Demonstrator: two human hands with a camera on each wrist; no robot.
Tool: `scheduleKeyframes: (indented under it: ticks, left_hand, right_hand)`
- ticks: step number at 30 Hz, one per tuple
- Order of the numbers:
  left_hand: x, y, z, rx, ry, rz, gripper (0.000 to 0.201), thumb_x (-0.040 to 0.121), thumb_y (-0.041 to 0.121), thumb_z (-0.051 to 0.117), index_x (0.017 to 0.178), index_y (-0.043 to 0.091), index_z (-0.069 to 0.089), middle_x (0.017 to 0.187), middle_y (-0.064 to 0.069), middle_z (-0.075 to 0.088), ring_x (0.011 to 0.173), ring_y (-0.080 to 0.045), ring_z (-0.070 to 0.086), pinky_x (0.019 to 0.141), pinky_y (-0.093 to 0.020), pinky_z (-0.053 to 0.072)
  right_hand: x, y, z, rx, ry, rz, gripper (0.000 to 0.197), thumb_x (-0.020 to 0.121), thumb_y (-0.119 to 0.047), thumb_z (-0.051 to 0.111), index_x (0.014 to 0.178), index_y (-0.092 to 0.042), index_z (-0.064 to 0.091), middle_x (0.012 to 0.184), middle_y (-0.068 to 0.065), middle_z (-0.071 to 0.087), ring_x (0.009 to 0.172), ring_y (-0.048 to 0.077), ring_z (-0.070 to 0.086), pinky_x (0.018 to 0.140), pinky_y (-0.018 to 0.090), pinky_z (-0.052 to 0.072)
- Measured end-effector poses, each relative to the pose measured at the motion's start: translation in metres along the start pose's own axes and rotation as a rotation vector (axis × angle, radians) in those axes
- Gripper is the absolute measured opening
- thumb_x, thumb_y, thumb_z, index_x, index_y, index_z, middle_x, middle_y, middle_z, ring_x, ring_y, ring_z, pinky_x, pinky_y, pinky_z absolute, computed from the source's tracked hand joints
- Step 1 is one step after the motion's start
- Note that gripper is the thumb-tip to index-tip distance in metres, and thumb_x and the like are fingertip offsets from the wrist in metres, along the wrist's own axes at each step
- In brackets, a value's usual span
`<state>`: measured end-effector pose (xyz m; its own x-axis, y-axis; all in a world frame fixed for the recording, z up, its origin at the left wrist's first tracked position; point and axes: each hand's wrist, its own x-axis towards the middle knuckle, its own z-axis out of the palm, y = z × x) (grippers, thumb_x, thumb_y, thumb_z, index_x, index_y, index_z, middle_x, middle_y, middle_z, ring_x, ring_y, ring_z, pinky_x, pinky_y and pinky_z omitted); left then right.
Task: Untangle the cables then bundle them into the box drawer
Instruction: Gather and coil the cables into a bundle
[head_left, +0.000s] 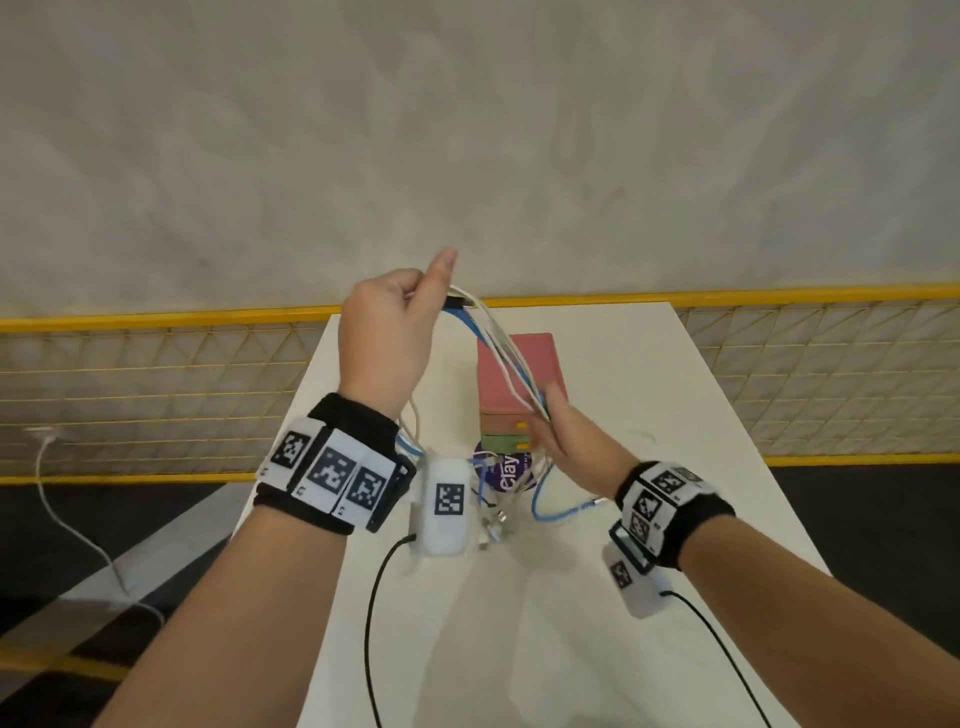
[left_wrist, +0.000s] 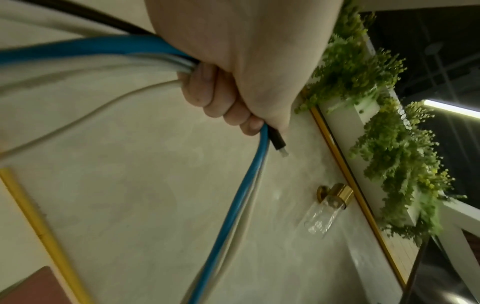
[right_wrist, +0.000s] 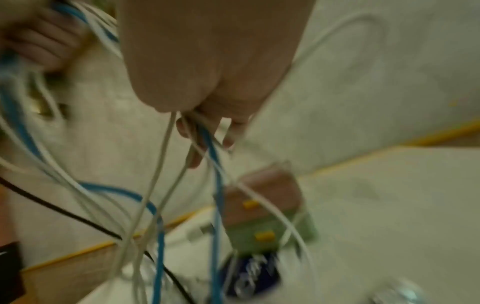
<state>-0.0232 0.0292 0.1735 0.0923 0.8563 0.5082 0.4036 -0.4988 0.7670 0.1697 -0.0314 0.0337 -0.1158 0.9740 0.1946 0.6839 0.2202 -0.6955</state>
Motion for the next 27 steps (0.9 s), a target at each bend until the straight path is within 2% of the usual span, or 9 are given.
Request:
scheduleKeyframes:
  ticks: [3,7,9,13,16,20,22,25,27]
  left_hand:
    - [0.005,0.002,-0.013,-0.017,0.078,0.011,0.061,0.095,0.047,0.053,0.052,0.012,0.028,0.053,-0.001,0.021,0.053,-0.014,0.021,0.052,-0.032,0.022]
    - [0.013,0.003,-0.025,-0.076,0.092,0.003,0.06,0.095,0.048,0.051,0.051,0.015,0.029,0.054,-0.006,0.024,0.054,-0.017,0.024,0.054,-0.034,0.022]
    - [0.008,0.002,-0.019,-0.058,0.047,0.019,0.062,0.095,0.047,0.053,0.052,0.009,0.029,0.056,-0.01,0.024,0.055,-0.018,0.024,0.053,-0.034,0.023]
    - [-0.001,0.005,-0.002,-0.105,0.006,-0.012,0.063,0.096,0.045,0.052,0.056,0.002,0.029,0.059,-0.012,0.023,0.056,-0.018,0.023,0.054,-0.033,0.02]
    - [-0.002,0.01,0.001,-0.129,0.013,-0.015,0.063,0.097,0.044,0.052,0.056,0.0,0.031,0.059,-0.012,0.024,0.056,-0.017,0.024,0.054,-0.032,0.021]
    - [0.001,0.016,-0.003,-0.173,0.075,-0.031,0.066,0.097,0.042,0.052,0.058,-0.008,0.034,0.06,-0.013,0.028,0.056,-0.018,0.025,0.053,-0.03,0.022]
    - [0.001,0.017,-0.003,-0.181,0.082,-0.037,0.066,0.097,0.042,0.052,0.058,-0.008,0.034,0.06,-0.013,0.029,0.057,-0.019,0.025,0.053,-0.029,0.021]
    - [-0.003,0.014,0.0,-0.178,0.067,-0.046,0.066,0.097,0.043,0.051,0.059,-0.008,0.034,0.06,-0.013,0.028,0.057,-0.019,0.024,0.052,-0.03,0.021]
    - [-0.006,0.013,0.004,-0.164,0.056,-0.048,0.065,0.098,0.043,0.05,0.058,-0.006,0.033,0.059,-0.012,0.026,0.055,-0.016,0.024,0.051,-0.029,0.021]
  right_hand:
    - [-0.025,0.043,0.009,-0.163,-0.086,0.068,0.017,0.099,-0.024,0.039,0.107,-0.009,0.043,0.086,0.009,0.054,0.072,0.026,0.052,0.064,0.03,0.038]
    - [-0.056,0.093,0.009,-0.454,-0.209,0.22,0.022,0.097,-0.022,0.042,0.099,-0.015,0.062,0.11,0.007,0.05,0.104,0.026,0.055,0.092,0.039,0.042]
    - [-0.06,0.099,0.003,-0.595,-0.192,0.274,0.019,0.095,-0.023,0.047,0.097,-0.021,0.065,0.109,0.005,0.049,0.104,0.025,0.051,0.091,0.038,0.04]
    - [-0.046,0.09,-0.01,-0.892,-0.136,0.308,0.006,0.074,-0.029,0.075,0.078,-0.025,0.072,0.093,0.01,0.056,0.087,0.033,0.056,0.07,0.039,0.045]
    - [-0.038,0.09,-0.021,-0.704,-0.277,0.528,0.011,0.09,-0.023,0.055,0.094,-0.019,0.064,0.11,0.008,0.061,0.1,0.028,0.059,0.08,0.034,0.047]
    - [-0.042,0.097,-0.026,-0.59,-0.242,0.681,0.017,0.088,-0.014,0.058,0.105,-0.01,0.063,0.112,0.009,0.064,0.096,0.027,0.064,0.079,0.031,0.051]
    - [-0.045,0.101,-0.024,-0.459,-0.218,0.777,0.034,0.088,-0.014,0.063,0.121,-0.007,0.057,0.12,0.012,0.061,0.097,0.027,0.066,0.08,0.031,0.053]
    - [-0.044,0.102,-0.029,-0.141,-0.149,0.78,0.071,0.089,-0.002,0.056,0.148,-0.011,0.019,0.142,0.019,0.044,0.126,0.033,0.05,0.103,0.037,0.044]
    - [-0.036,0.093,-0.038,-0.108,-0.107,0.72,0.083,0.088,0.001,0.05,0.151,-0.022,0.001,0.133,0.025,0.052,0.118,0.038,0.055,0.099,0.043,0.047]
